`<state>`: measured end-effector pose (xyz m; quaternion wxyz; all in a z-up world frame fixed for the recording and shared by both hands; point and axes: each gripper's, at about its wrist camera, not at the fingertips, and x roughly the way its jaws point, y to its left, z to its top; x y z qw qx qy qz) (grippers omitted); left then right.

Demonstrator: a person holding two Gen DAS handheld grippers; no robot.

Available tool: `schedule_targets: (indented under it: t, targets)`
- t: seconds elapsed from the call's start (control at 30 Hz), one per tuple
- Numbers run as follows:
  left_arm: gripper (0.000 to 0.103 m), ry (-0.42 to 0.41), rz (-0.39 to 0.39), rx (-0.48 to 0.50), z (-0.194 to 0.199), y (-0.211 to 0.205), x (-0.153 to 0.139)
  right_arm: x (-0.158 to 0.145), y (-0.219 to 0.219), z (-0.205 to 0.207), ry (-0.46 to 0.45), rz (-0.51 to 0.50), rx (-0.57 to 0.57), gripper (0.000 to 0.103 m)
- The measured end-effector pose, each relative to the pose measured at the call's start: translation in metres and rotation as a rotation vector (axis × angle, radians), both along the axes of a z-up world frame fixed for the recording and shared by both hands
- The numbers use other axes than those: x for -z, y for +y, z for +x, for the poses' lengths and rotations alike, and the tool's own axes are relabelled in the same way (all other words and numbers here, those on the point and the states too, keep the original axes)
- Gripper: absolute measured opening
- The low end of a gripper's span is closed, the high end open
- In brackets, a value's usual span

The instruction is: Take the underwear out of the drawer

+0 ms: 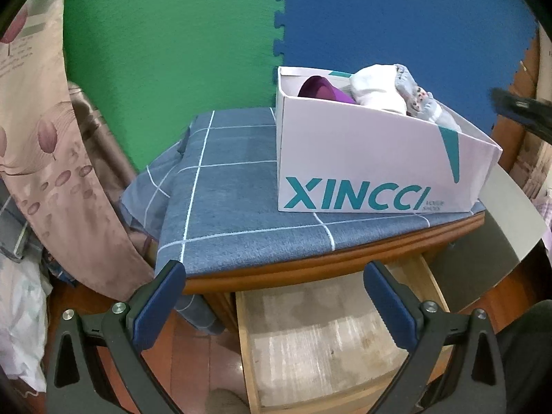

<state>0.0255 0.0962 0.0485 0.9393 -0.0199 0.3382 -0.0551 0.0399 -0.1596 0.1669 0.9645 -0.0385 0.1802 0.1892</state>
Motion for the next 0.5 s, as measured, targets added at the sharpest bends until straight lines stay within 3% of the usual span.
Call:
schedule_targets:
  t: [0.17, 0.23, 0.27, 0.43, 0.5]
  targets:
    - [0.102, -0.046, -0.004, -0.023, -0.01, -0.006, -0.006, 0.036, 0.01, -0.068, -0.091, 0.061, -0.035, 0.053]
    - [0.102, -0.074, -0.026, -0.033, -0.015, -0.006, -0.009, 0.047, 0.015, -0.08, -0.108, 0.093, -0.005, 0.068]
    - [0.102, -0.092, -0.041, -0.042, -0.018, -0.006, -0.011, 0.054, 0.016, -0.083, -0.116, 0.103, 0.02, 0.07]
    - [0.102, -0.101, -0.154, -0.098, -0.024, -0.001, -0.009, 0.069, 0.026, -0.081, -0.061, 0.135, 0.021, 0.071]
    - [0.102, -0.092, -0.133, -0.135, -0.024, -0.005, -0.004, 0.073, 0.028, -0.084, -0.064, 0.143, 0.028, 0.071]
